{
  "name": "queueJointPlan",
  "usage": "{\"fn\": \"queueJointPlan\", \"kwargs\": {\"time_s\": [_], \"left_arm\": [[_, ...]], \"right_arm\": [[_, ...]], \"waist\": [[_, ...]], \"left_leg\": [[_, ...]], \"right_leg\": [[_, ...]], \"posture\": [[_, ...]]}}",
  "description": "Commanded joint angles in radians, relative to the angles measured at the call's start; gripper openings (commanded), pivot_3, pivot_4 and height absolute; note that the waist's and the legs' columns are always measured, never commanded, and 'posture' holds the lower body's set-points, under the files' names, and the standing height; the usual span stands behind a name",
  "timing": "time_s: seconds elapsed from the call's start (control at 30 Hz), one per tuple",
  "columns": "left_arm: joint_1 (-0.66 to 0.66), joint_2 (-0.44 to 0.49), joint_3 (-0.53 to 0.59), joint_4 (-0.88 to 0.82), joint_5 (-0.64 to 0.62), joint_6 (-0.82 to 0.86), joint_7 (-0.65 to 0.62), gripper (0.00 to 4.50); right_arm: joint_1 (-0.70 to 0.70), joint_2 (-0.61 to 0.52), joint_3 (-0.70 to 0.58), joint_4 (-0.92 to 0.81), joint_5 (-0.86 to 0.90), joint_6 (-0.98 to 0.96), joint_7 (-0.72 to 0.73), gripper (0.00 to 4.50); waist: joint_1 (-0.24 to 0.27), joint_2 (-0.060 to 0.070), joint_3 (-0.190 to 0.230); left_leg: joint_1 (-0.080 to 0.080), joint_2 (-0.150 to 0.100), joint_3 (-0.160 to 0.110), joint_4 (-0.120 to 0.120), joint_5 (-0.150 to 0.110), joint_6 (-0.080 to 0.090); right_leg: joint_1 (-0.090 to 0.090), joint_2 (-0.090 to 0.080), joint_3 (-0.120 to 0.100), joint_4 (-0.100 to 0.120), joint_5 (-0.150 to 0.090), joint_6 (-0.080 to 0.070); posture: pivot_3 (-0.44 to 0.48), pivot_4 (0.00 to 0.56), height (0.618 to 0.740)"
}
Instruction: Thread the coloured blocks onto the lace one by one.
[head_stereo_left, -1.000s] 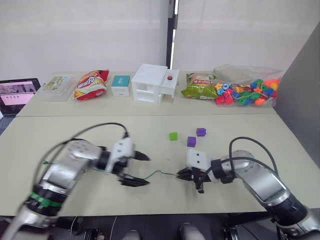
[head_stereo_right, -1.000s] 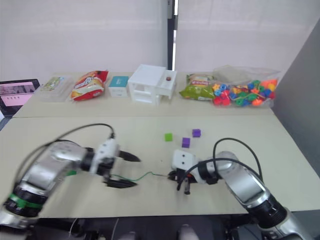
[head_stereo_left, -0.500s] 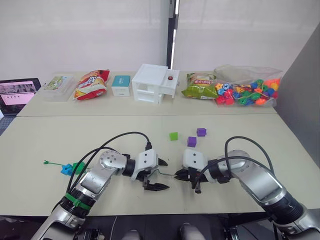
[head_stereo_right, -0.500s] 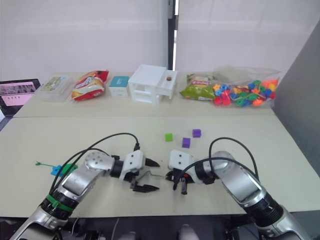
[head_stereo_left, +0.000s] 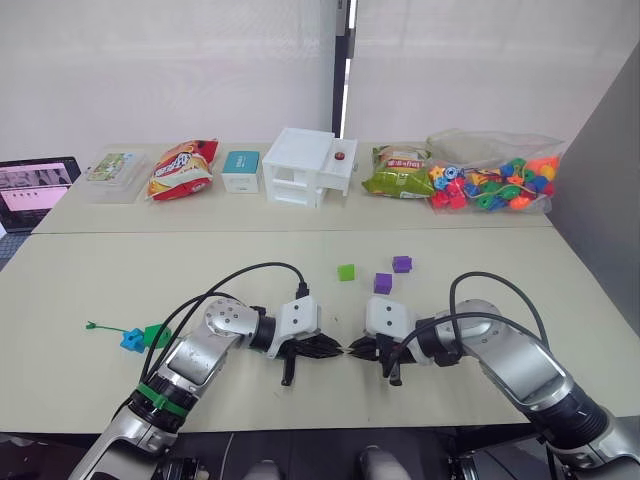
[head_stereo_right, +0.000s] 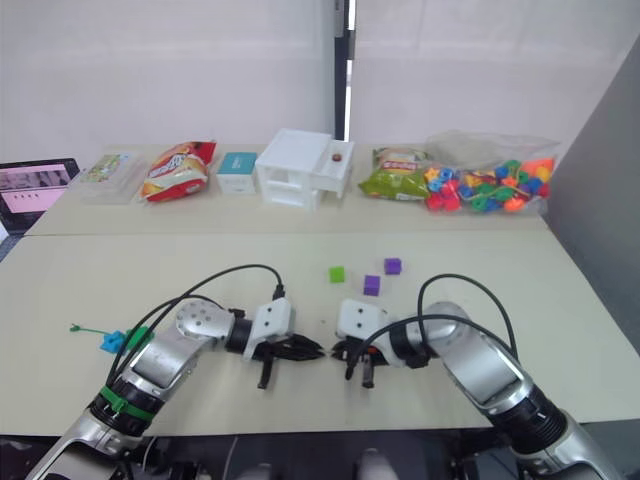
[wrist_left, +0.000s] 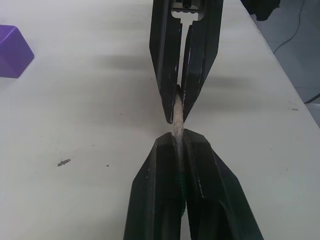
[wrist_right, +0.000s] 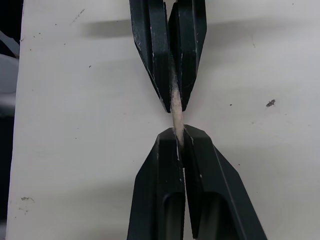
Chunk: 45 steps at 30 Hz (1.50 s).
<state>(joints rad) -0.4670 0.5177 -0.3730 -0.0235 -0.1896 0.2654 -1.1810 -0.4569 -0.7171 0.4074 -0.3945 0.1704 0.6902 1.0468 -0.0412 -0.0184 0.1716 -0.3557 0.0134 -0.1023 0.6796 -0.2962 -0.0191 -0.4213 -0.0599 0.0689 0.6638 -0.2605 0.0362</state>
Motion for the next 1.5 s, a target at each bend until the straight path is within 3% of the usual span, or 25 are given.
{"fn": "queueJointPlan", "kwargs": {"time_s": [0.03,0.4,0.67,0.83,0.97,1.13,1.33,1.5], "left_arm": [[-0.008,-0.002,0.019,-0.029,-0.011,0.004,0.004,0.07],[-0.013,0.01,0.04,-0.026,-0.028,0.003,-0.012,0.07],[-0.014,0.071,0.068,-0.024,-0.028,0.001,-0.046,0.0],[-0.001,0.113,0.082,-0.036,-0.031,0.012,-0.057,0.0],[0.016,0.134,0.101,-0.06,-0.038,0.042,-0.053,0.0],[0.018,0.142,0.111,-0.07,-0.042,0.055,-0.058,0.0],[0.013,0.146,0.105,-0.075,-0.045,0.059,-0.066,0.0],[0.014,0.146,0.102,-0.083,-0.046,0.061,-0.062,0.0]], "right_arm": [[-0.013,-0.006,-0.002,-0.032,0.007,0.0,0.009,0.0],[-0.011,-0.003,-0.006,-0.033,0.006,0.004,0.0,0.0],[0.093,-0.004,-0.142,-0.098,0.057,0.064,-0.098,2.63],[0.216,0.094,-0.294,-0.165,0.113,0.182,-0.264,4.35],[0.363,0.365,-0.338,-0.242,-0.006,0.19,-0.637,4.35],[0.469,0.615,-0.292,-0.269,-0.133,0.11,-0.943,4.35],[0.427,0.746,-0.258,-0.121,-0.208,-0.079,-1.082,4.35],[0.394,0.764,-0.293,-0.061,-0.199,-0.138,-1.096,4.35]], "waist": [[0.0,0.0,0.0],[0.0,0.0,0.0],[0.001,0.0,0.0],[0.004,0.0,0.0],[-0.001,0.0,-0.001],[-0.002,0.0,-0.001],[-0.005,0.0,-0.001],[-0.004,0.0,-0.001]], "left_leg": [[0.0,0.0,0.0,0.0,0.0,0.0],[0.0,0.0,0.0,0.0,0.0,0.0],[0.0,0.0,0.0,0.0,0.0,0.0],[0.0,0.0,0.0,0.0,0.0,0.0],[0.001,0.001,-0.001,-0.002,0.0,0.0],[0.0,-0.001,0.001,-0.002,0.001,-0.002],[0.001,0.0,0.001,-0.003,0.001,-0.002],[0.001,0.0,0.0,-0.003,0.001,-0.002]], "right_leg": [[0.0,0.0,0.0,0.0,0.0,0.0],[0.0,0.0,0.0,0.0,0.0,0.0],[0.0,0.0,0.0,0.0,0.0,0.0],[0.0,0.0,0.0,0.0,0.0,0.0],[-0.001,0.001,0.0,0.001,0.0,0.0],[-0.001,-0.001,0.002,-0.001,0.0,0.0],[-0.001,0.0,0.001,0.0,0.0,0.0],[-0.002,0.0,0.001,0.0,0.0,0.0]], "posture": [[0.0,0.15,0.74],[0.0,0.15,0.74],[0.0,0.15,0.74],[0.0,0.15,0.74],[0.0,0.15,0.74],[0.0,0.15,0.74],[0.0,0.15,0.74],[0.0,0.15,0.74]]}}
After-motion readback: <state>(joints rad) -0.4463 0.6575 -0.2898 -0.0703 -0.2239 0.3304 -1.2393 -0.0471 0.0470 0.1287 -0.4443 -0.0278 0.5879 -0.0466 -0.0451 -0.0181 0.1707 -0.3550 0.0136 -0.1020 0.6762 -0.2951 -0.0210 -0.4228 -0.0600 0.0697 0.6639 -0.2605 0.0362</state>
